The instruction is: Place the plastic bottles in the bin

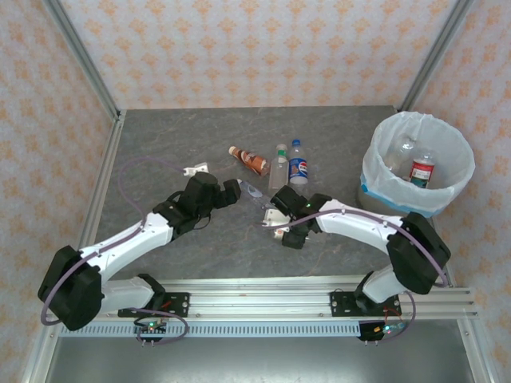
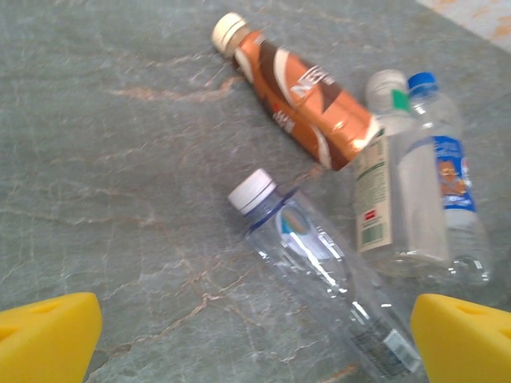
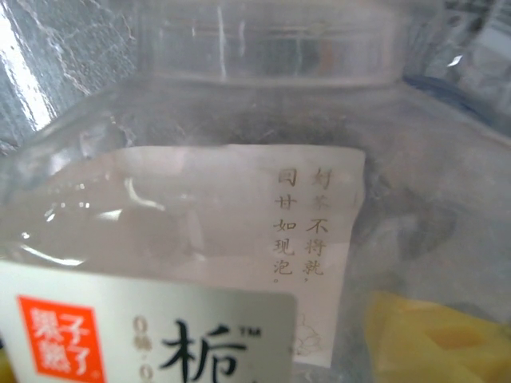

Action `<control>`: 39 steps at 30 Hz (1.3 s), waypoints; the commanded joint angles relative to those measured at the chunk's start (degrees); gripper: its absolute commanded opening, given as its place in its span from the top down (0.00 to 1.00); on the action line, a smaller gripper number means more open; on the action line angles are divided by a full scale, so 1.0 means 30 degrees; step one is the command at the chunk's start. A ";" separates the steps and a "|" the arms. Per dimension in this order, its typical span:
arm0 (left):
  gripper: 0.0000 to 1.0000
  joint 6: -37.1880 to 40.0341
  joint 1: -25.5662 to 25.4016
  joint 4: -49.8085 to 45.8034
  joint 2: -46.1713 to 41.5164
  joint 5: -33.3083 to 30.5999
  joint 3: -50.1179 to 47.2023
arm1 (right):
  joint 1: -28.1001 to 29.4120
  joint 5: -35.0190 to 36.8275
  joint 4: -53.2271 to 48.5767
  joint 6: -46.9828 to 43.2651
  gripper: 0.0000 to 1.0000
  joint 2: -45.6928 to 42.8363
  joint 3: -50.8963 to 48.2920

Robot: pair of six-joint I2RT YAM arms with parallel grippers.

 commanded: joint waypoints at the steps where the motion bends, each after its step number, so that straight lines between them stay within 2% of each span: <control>1: 0.00 0.1397 0.0238 0.1039 -0.0723 0.0448 0.0463 | -0.0169 0.0493 0.0828 0.0701 0.46 -0.1265 -0.0403; 8: 0.00 0.2512 0.0253 0.1675 -0.1076 0.2080 0.0566 | -0.0419 0.0351 0.1211 0.0929 0.48 -0.3176 -0.0401; 14: 0.00 0.2878 0.0253 0.1451 -0.1666 0.2096 0.1071 | -0.0477 0.0310 0.4372 0.1765 0.51 -0.5186 -0.1223; 23: 0.00 0.3404 0.0239 0.2011 -0.1816 0.3604 0.1330 | -0.0507 0.0686 0.7723 0.3589 0.53 -0.6987 -0.1500; 39: 0.00 0.3612 0.0222 0.2486 -0.1567 0.6016 0.2218 | -0.0809 0.2623 1.1664 0.7318 0.52 -0.7744 -0.1081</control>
